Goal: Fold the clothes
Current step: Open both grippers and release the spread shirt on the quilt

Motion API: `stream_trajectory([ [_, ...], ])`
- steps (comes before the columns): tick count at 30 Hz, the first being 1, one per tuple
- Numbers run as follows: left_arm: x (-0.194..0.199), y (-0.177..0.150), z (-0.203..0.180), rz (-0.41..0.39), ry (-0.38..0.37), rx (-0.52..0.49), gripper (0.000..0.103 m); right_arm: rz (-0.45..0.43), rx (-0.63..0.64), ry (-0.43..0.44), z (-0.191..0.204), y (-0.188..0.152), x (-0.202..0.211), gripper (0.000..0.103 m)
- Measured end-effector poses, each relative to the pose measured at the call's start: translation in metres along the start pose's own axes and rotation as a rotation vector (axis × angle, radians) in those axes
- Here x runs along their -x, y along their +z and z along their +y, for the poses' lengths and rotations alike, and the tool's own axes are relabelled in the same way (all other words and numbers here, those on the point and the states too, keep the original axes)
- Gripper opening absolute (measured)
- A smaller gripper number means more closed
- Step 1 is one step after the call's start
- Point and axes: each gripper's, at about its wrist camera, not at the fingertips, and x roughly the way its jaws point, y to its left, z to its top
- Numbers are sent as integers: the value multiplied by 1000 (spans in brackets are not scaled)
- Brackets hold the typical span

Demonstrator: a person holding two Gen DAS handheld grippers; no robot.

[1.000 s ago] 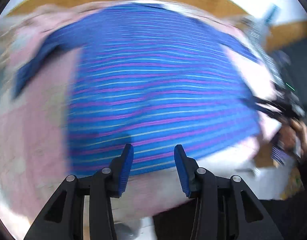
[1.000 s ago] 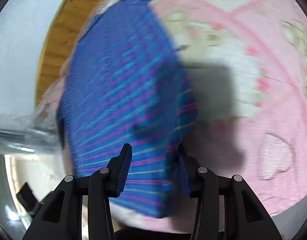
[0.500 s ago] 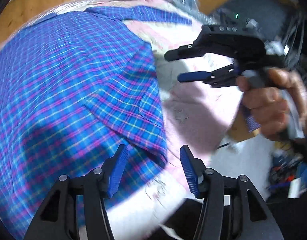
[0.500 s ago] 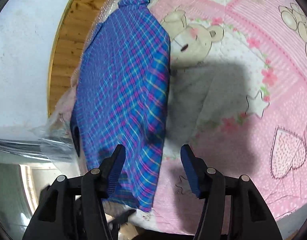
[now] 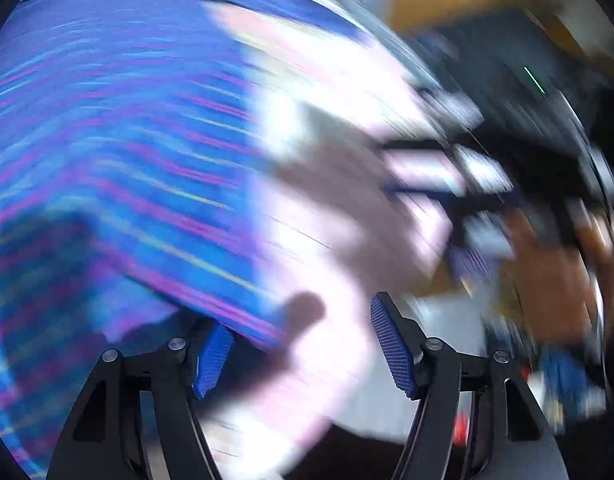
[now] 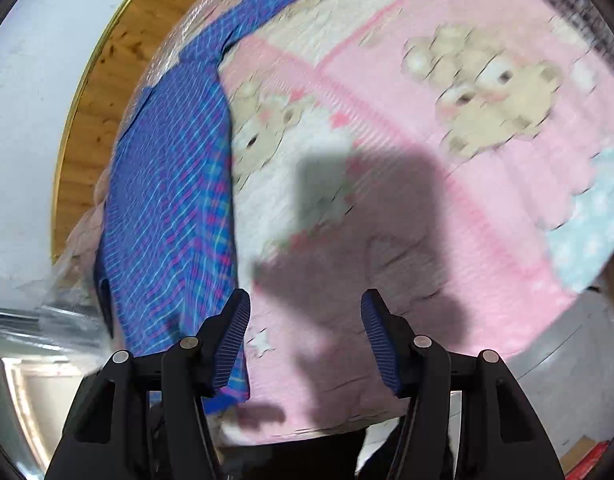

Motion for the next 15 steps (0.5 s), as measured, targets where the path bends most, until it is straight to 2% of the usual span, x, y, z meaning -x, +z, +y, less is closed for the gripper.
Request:
stream_trajectory([
  [3, 25, -2, -18, -22, -39, -58, 67, -60, 43, 17, 16, 13, 18, 58],
  [5, 59, -1, -4, -95, -46, 4, 67, -79, 92, 78, 50, 20, 20, 59],
  [8, 114, -1, 43, -221, -39, 157, 67, -72, 258, 146, 120, 22, 10, 59],
  [11, 159, -11, 105, -306, 56, 314, 67, -24, 465, 143, 188, 8, -27, 60],
  [13, 187, -25, 152, -338, 170, 411, 67, 23, 564, 80, 212, -3, -63, 60],
  [15, 211, -47, 197, -355, 316, 522, 67, 78, 655, -1, 230, -14, -102, 60],
])
